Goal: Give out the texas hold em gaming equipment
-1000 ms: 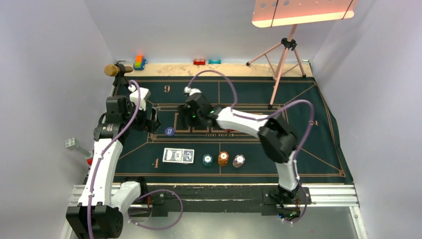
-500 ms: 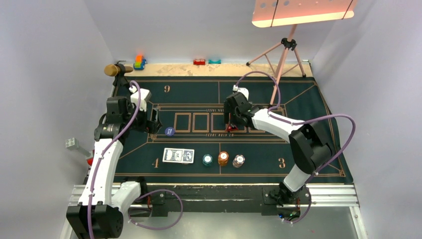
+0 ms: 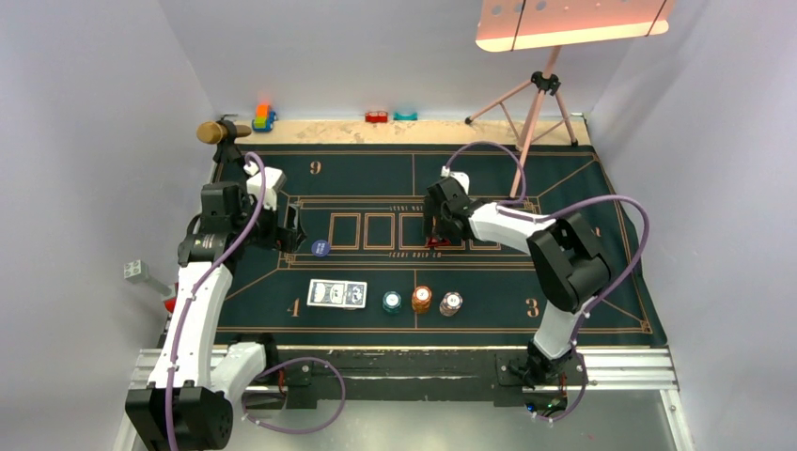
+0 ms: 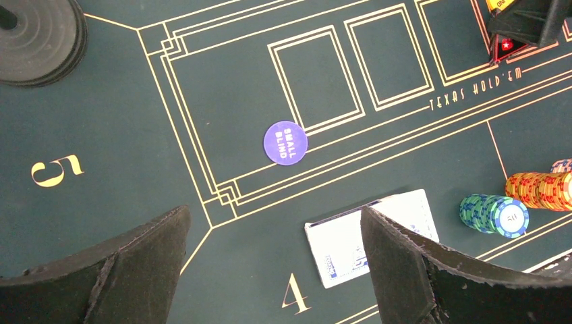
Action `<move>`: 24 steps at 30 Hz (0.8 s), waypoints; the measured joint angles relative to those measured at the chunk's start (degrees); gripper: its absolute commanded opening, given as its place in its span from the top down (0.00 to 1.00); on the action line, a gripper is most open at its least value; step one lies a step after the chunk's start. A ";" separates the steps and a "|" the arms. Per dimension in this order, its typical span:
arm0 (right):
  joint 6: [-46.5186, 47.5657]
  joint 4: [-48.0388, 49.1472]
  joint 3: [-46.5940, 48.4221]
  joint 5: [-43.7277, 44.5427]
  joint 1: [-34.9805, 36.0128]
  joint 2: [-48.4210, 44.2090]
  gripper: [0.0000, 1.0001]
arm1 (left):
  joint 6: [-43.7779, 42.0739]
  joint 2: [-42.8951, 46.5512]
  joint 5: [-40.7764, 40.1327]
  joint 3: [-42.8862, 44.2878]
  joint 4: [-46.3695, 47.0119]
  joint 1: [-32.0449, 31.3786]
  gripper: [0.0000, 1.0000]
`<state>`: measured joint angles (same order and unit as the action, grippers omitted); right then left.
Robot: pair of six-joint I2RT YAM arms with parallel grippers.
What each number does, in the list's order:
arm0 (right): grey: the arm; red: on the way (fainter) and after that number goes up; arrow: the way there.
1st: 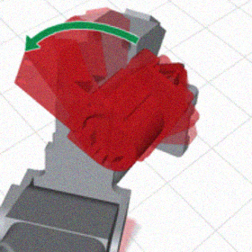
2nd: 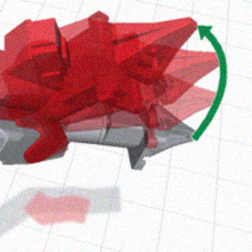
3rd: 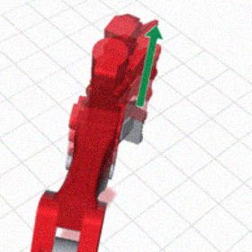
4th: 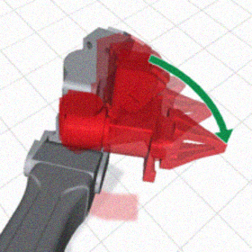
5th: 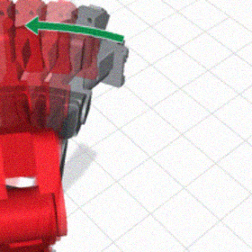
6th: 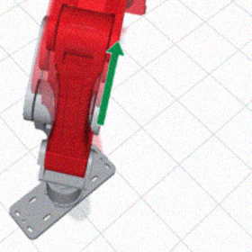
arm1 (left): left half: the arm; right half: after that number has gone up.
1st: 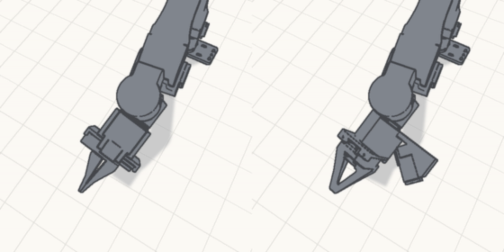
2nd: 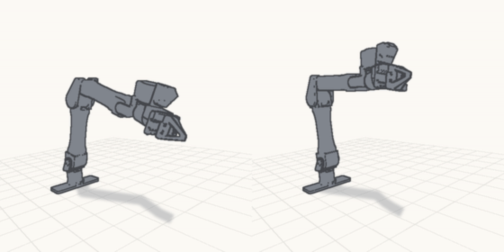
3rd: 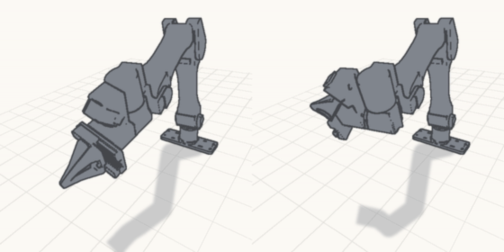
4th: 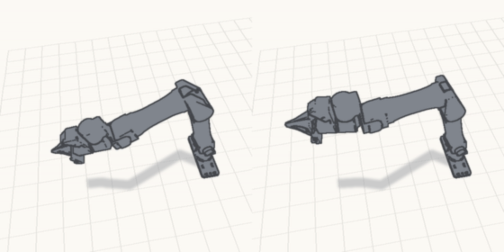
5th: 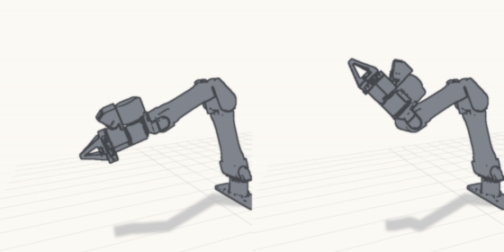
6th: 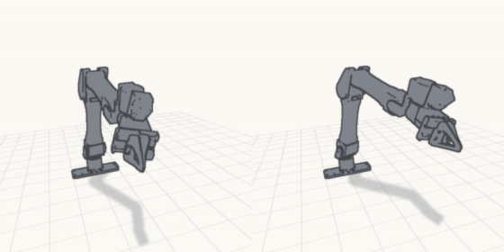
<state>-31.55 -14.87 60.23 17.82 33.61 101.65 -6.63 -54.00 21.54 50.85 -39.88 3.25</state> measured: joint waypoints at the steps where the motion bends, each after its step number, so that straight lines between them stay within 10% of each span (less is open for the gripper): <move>1: -0.02 0.15 0.61 -0.39 -0.17 0.52 0.18 | 0.00 0.02 0.04 0.00 0.00 0.00 0.00; 24: -0.59 -5.42 14.38 0.24 -0.28 10.99 0.53 | 0.00 0.35 0.17 0.00 0.02 0.00 0.00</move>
<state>-32.14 -20.29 74.61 18.06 33.32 112.64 -6.63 -53.65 21.71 50.85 -39.86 3.25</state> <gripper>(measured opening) 0.519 0.995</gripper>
